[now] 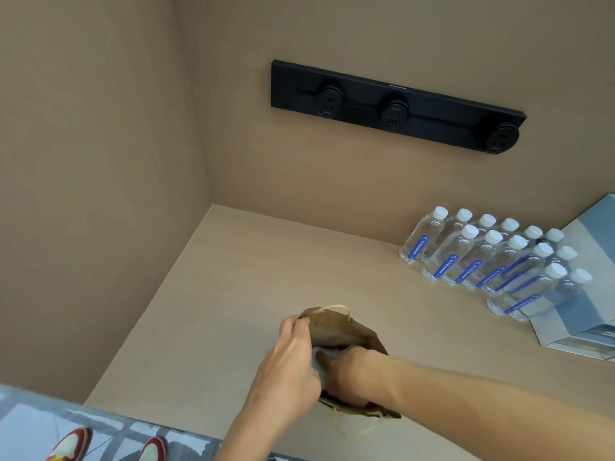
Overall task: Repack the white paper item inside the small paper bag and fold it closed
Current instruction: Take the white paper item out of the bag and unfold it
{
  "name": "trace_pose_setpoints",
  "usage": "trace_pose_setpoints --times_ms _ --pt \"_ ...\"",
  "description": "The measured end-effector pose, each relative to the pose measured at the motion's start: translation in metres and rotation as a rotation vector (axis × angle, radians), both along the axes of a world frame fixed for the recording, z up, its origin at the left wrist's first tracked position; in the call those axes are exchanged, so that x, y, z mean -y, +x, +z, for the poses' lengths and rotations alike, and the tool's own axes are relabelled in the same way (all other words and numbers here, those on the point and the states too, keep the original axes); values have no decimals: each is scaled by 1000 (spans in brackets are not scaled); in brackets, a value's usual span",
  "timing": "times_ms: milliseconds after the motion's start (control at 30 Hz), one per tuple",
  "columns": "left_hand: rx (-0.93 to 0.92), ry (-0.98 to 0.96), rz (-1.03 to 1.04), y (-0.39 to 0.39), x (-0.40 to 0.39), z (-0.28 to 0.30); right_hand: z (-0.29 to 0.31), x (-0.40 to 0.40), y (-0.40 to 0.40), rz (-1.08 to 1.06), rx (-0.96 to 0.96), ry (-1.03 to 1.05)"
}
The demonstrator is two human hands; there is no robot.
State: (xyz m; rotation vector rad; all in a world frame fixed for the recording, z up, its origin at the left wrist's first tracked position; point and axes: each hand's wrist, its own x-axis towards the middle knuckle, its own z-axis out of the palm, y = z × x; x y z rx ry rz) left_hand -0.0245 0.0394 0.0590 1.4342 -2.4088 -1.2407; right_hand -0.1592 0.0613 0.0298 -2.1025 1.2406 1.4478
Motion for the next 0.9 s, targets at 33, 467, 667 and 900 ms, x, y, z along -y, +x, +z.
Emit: trace_pose_setpoints --times_ms 33,467,667,900 --pt "-3 5 6 1 2 -1 -4 1 0 11 -3 7" --pt "-258 -115 152 2 27 -1 79 8 -41 -762 743 -459" --pt "-613 3 476 17 27 33 144 -48 -54 -1354 1563 -558" --pt "-770 506 148 20 -9 81 136 -75 -26 -1370 2089 -707"
